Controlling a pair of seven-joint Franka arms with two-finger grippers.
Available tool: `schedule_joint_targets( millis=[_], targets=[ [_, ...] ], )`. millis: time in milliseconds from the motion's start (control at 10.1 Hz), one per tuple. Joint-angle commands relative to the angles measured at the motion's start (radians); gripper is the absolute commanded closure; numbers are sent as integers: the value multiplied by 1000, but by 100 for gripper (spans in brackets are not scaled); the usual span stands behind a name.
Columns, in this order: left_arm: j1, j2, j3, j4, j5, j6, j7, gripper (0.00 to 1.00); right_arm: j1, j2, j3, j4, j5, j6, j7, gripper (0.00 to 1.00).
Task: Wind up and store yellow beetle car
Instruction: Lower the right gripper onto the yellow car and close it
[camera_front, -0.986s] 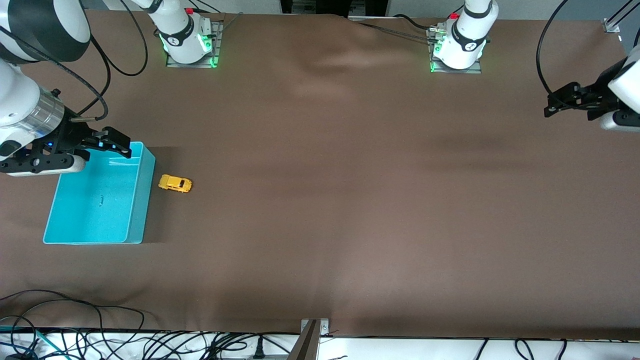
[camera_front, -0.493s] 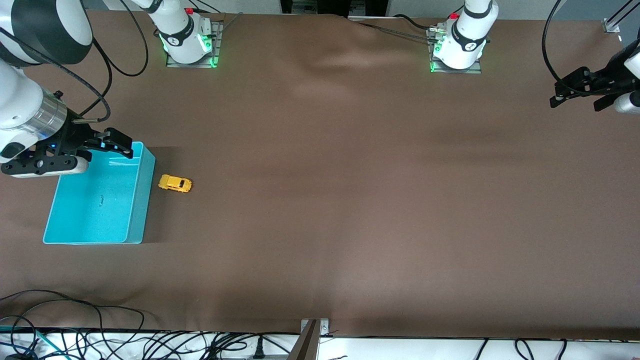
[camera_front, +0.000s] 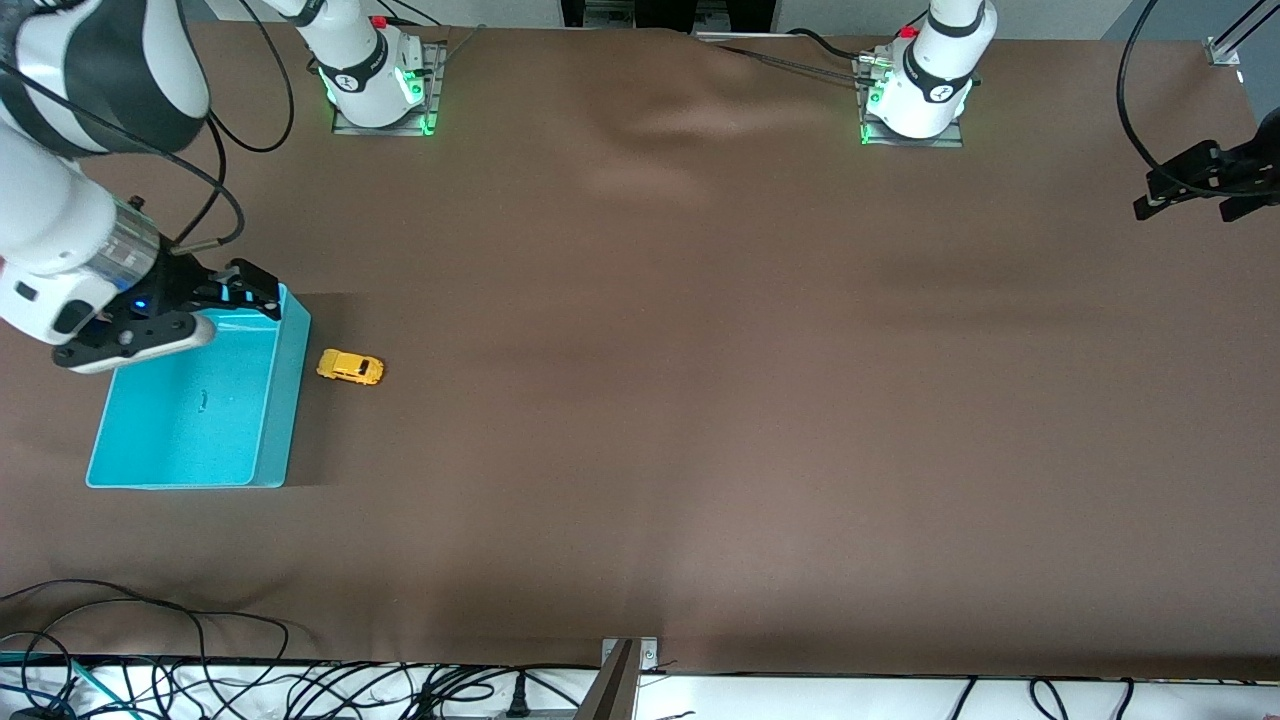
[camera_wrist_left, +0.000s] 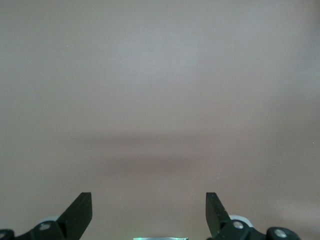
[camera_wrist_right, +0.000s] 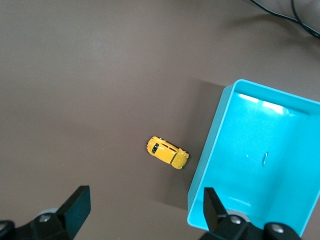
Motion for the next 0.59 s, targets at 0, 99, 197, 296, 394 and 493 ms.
schedule_joint_targets(
  millis=[0,99,197,296,394,493],
  targets=[
    [-3,18,-8,26,-14,-8,-2,0,-61,-29,74,-154,17,141,-173,0],
    [-3,20,-9,25,-11,-8,2,0,-85,-27,108,-205,16,184,-232,0],
    [-3,18,-11,23,-12,-6,-1,0,-108,-27,146,-266,14,225,-332,0],
    [-2,18,-11,25,-11,-6,-1,0,-136,-9,169,-312,14,274,-434,0],
    [-2,18,-11,23,-12,-6,-1,0,-157,8,180,-372,14,364,-503,0],
    [-3,17,-20,22,-11,-8,-2,0,-177,28,200,-410,11,428,-548,0]
  ],
)
